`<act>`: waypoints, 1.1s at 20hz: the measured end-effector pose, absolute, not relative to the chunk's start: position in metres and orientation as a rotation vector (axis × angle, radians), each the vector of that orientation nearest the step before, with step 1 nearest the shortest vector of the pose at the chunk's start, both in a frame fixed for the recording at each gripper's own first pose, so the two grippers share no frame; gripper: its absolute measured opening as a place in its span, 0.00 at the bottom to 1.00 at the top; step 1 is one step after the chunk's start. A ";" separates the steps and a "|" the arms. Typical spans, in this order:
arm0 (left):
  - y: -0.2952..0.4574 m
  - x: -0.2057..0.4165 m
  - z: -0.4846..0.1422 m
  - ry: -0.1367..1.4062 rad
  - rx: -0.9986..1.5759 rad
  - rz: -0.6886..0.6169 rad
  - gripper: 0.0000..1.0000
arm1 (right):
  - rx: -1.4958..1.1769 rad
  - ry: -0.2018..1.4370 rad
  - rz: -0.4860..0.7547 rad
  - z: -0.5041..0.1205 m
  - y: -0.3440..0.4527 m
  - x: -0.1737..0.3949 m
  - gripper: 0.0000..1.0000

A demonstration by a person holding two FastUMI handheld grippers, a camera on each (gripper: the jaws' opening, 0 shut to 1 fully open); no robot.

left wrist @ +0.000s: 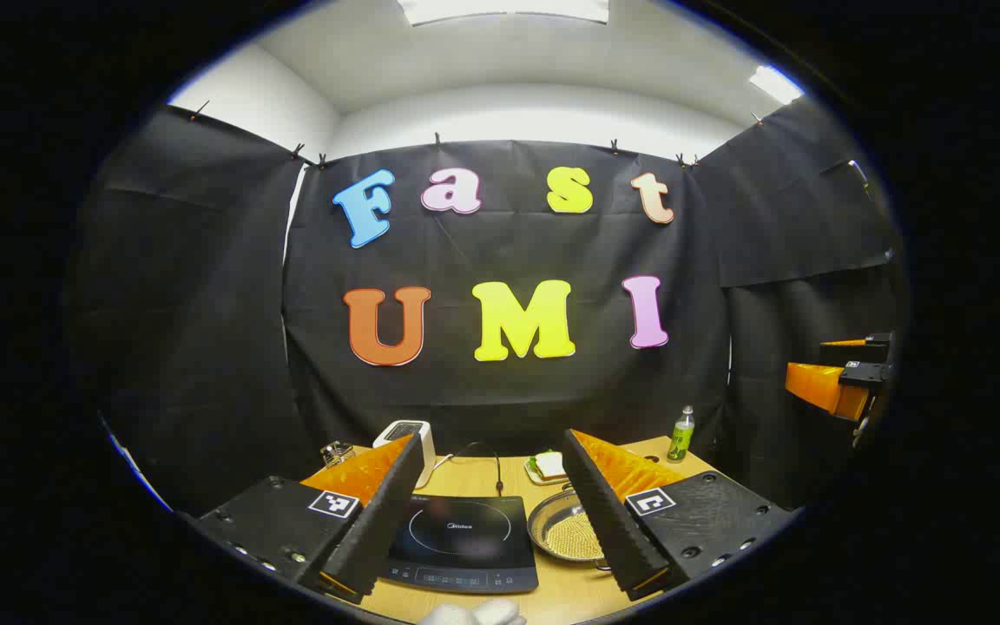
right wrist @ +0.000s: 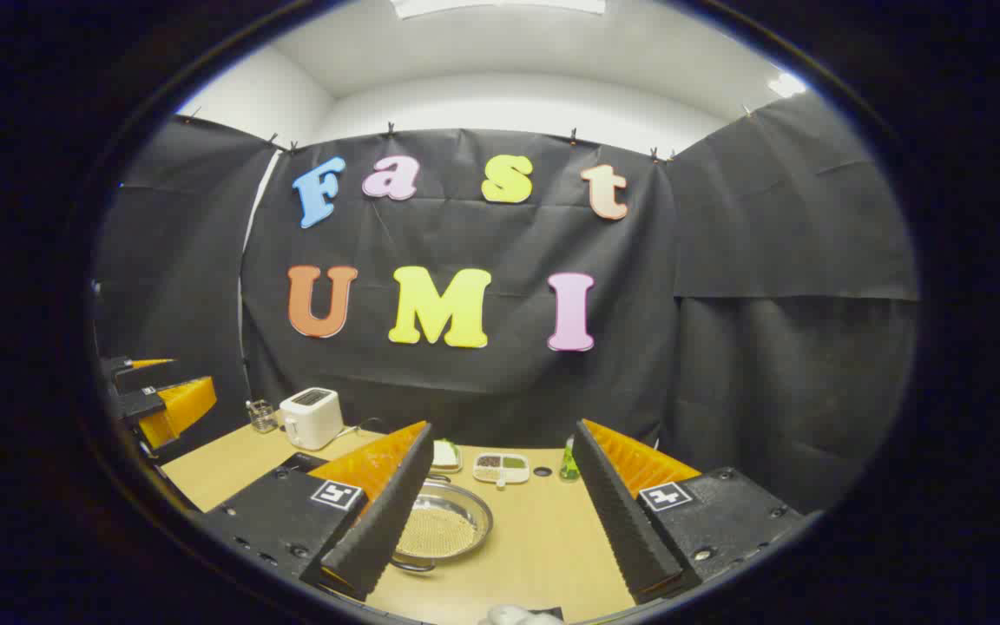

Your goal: First push the handle of the pot to place it horizontally, then grasp the pot with both hands and set it on the induction cooktop.

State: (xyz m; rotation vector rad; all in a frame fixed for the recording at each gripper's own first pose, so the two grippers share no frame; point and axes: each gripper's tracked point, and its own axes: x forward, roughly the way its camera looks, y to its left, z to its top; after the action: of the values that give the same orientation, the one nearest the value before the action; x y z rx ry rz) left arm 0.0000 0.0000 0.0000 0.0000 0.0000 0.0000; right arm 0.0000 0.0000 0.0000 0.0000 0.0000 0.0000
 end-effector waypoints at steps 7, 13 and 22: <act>0.012 0.001 -0.002 0.006 0.003 0.016 0.96 | 0.005 0.019 0.001 -0.006 0.005 0.002 1.00; 0.017 0.006 -0.007 0.012 0.012 0.031 0.96 | 0.009 0.053 0.022 -0.013 0.014 0.018 1.00; 0.022 0.003 -0.023 0.015 0.014 0.068 0.96 | -0.053 0.197 0.234 -0.055 0.092 0.059 0.87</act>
State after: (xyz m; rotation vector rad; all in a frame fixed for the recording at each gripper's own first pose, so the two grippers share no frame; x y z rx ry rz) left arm 0.0028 0.0225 -0.0228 0.0136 0.0149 0.0682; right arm 0.0586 0.0916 -0.0553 -0.0527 0.1971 0.2335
